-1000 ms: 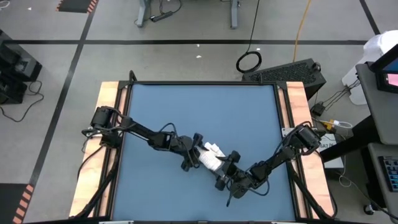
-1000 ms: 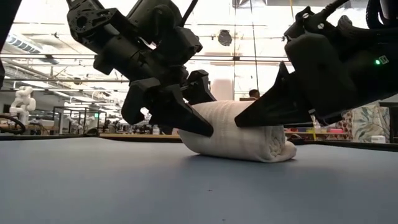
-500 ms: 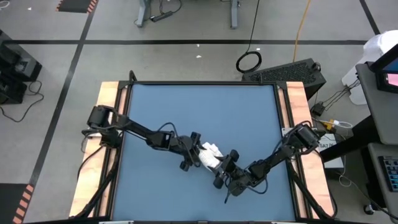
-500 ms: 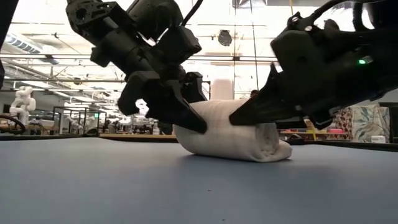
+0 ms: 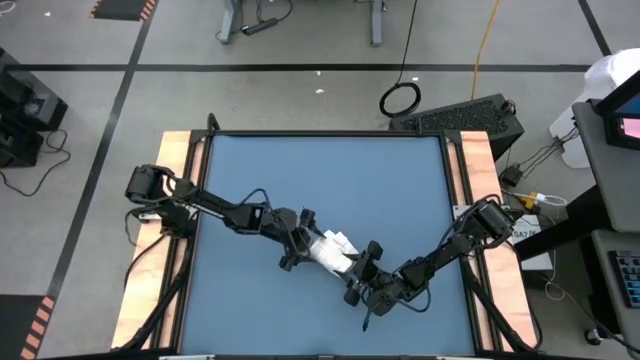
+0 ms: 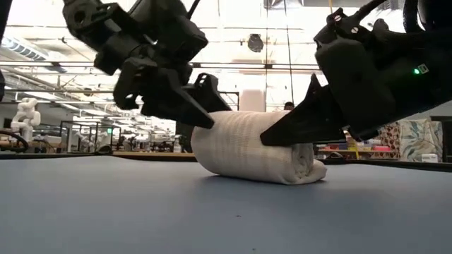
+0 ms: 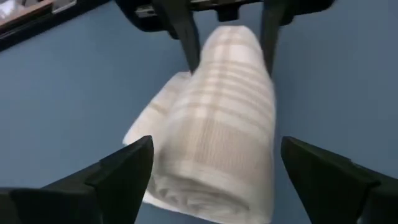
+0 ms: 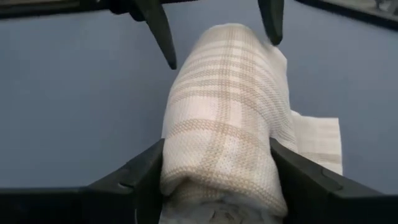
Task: Roll towel into tight, uniform cylinder
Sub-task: Roll the white towel
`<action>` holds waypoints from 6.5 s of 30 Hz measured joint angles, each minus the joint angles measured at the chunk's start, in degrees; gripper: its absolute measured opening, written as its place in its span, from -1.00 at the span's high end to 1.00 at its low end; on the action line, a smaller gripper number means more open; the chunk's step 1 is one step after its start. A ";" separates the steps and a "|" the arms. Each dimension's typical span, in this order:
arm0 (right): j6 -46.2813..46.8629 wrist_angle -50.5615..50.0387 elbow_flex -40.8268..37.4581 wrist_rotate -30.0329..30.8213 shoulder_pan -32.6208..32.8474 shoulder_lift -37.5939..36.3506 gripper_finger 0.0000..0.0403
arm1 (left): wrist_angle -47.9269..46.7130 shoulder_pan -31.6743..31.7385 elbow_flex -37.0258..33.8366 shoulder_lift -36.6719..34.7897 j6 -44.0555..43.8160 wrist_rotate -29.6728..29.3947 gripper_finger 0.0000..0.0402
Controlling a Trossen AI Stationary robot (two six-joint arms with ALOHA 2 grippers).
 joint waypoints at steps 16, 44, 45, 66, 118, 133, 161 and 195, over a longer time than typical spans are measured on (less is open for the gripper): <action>-30.98 13.67 -0.17 -14.26 -8.37 0.15 -0.14 | 2.45 -3.57 -5.66 0.13 -4.43 -1.44 -0.75; -17.53 15.43 -0.04 -20.16 -9.35 0.04 -0.03 | 7.26 -16.37 -12.67 -8.84 -17.90 -25.22 -0.75; -17.55 15.27 -0.04 -20.16 -9.26 0.02 -0.03 | 9.93 -16.36 -13.28 -7.92 -17.58 -25.17 -0.75; -20.37 14.86 -0.09 -19.52 -8.85 0.02 -0.10 | 20.04 -16.20 -14.31 3.45 -9.93 -23.18 -0.09; -4.90 -7.05 -0.04 -20.51 -9.77 -3.10 0.98 | 19.65 -15.93 -14.40 1.03 -11.87 -20.10 0.12; -7.26 -8.96 -0.10 -18.45 -9.58 -3.92 0.98 | 17.99 -15.96 -14.05 0.50 -18.09 -19.29 0.12; -23.98 24.22 3.21 0.41 -1.02 4.44 -0.80 | 17.95 -15.95 -13.99 0.46 -18.14 -19.75 0.12; -31.25 11.65 13.61 4.03 0.74 10.64 -0.68 | 16.77 -15.96 -13.88 0.39 -17.28 -19.34 0.12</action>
